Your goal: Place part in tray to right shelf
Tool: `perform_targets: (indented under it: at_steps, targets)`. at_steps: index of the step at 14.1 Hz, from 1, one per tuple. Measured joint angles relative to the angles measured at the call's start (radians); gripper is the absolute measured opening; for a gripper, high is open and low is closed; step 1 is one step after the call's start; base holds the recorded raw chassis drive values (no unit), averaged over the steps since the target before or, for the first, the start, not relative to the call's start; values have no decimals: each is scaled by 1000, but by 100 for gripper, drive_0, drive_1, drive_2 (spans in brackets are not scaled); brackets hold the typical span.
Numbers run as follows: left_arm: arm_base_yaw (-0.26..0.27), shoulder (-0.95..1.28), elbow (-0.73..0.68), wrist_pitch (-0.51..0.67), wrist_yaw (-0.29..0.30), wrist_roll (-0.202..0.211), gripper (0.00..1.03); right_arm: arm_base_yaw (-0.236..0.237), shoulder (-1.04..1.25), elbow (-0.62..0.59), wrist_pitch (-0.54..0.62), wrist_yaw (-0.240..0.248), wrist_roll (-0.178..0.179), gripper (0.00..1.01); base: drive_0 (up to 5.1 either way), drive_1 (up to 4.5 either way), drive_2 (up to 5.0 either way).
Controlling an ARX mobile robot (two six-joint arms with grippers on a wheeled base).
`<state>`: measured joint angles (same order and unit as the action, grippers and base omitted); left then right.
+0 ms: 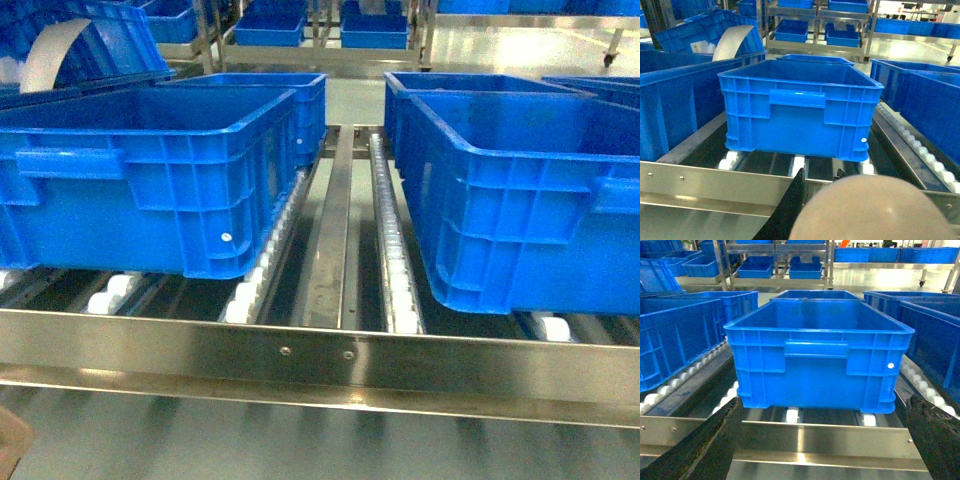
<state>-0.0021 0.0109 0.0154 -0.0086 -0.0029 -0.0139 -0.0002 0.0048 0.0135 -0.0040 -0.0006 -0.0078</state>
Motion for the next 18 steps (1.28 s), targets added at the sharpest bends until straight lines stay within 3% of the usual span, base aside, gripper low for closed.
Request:
perform_targets:
  at_steps: [18]
  targets:
    - [0, 0, 0, 1, 3, 3, 12, 0, 0, 0, -1, 1, 0, 98, 427, -388, -19]
